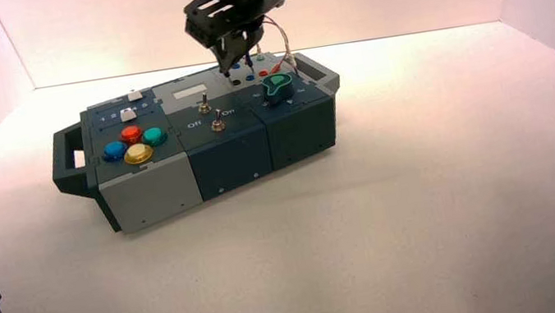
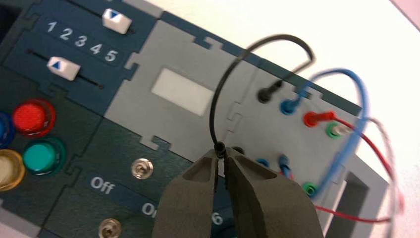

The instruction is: Insert the black wire.

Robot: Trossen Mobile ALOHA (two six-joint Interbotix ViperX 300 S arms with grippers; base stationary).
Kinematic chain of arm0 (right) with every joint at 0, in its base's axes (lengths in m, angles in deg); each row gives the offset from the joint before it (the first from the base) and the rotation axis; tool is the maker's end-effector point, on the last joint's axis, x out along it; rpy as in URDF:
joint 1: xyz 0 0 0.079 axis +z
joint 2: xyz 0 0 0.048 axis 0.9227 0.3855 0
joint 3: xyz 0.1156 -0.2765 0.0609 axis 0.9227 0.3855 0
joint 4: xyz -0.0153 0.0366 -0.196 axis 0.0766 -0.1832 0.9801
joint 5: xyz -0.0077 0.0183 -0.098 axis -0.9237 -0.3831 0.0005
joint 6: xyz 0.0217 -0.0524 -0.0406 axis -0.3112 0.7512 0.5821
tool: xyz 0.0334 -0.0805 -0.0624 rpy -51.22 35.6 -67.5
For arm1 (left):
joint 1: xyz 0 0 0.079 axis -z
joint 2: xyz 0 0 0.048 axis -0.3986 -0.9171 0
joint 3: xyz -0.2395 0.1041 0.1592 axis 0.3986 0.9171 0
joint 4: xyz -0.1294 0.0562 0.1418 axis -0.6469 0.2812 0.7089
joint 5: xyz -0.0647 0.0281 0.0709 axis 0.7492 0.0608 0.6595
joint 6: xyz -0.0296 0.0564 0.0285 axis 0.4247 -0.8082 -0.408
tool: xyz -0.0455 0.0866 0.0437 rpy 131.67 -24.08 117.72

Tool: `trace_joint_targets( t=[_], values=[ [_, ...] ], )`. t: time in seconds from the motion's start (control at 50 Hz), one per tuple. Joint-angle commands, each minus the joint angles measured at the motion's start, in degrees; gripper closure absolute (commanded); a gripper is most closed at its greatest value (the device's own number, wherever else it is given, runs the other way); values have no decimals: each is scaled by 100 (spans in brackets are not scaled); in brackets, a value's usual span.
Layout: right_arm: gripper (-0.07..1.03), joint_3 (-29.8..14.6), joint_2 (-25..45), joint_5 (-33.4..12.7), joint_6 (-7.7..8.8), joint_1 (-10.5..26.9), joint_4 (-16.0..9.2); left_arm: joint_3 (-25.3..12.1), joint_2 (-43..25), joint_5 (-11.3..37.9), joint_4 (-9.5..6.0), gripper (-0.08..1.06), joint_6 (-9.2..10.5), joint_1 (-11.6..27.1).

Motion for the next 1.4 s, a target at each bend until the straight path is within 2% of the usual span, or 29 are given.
trace_joint_targets(
  t=[0.02,0.42,0.62,0.96,1.4],
  values=[
    [98,114,-396,396,-62,-44,0,-79,44,-62,9,101,0,-18],
    [98,448,-352,1195,-141,-62,-62,-70,44,-70,9,101,0,-18],
    [98,527,-378,1222,-141,-211,-53,-70,44,-70,9,101,0,-18],
    [98,563,-352,1336,-149,-229,-70,-70,44,-70,9,101,9,-18],
    [98,580,-396,1310,-149,-202,-308,-70,44,-70,9,101,0,-18]
  ],
)
